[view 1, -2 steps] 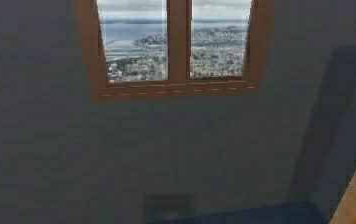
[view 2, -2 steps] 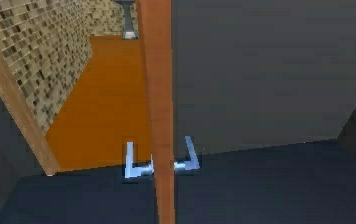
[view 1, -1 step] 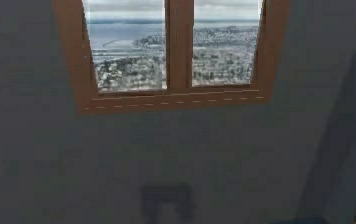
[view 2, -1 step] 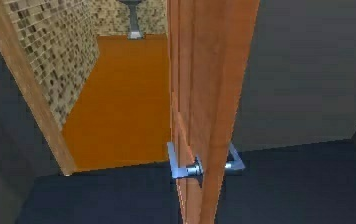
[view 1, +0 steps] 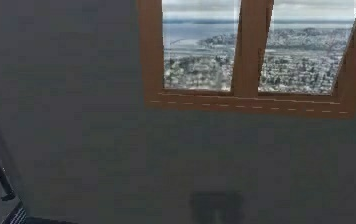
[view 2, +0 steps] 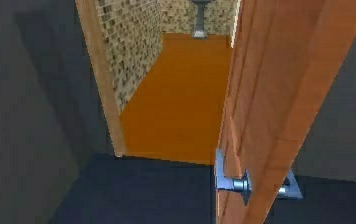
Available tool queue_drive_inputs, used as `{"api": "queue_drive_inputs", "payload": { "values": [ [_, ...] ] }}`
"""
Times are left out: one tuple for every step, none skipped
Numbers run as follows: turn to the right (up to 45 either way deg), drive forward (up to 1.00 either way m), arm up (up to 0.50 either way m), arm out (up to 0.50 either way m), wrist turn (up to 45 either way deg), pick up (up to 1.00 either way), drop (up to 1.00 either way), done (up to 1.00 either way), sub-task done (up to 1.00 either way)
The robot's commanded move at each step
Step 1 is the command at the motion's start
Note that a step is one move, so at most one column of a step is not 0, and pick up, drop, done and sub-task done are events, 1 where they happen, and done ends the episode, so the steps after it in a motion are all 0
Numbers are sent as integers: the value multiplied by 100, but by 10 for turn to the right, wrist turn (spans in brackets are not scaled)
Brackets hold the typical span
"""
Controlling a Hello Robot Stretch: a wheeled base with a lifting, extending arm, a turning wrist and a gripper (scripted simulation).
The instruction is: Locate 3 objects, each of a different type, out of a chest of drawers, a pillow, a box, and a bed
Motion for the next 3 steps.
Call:
{"api": "queue_drive_inputs", "payload": {
  "values": [
    [0,5,0,0,0,0,0,0,0],
    [450,0,0,0,0,0,0,0,0],
    [240,0,0,0,0,0,0,0,0]
  ]
}}
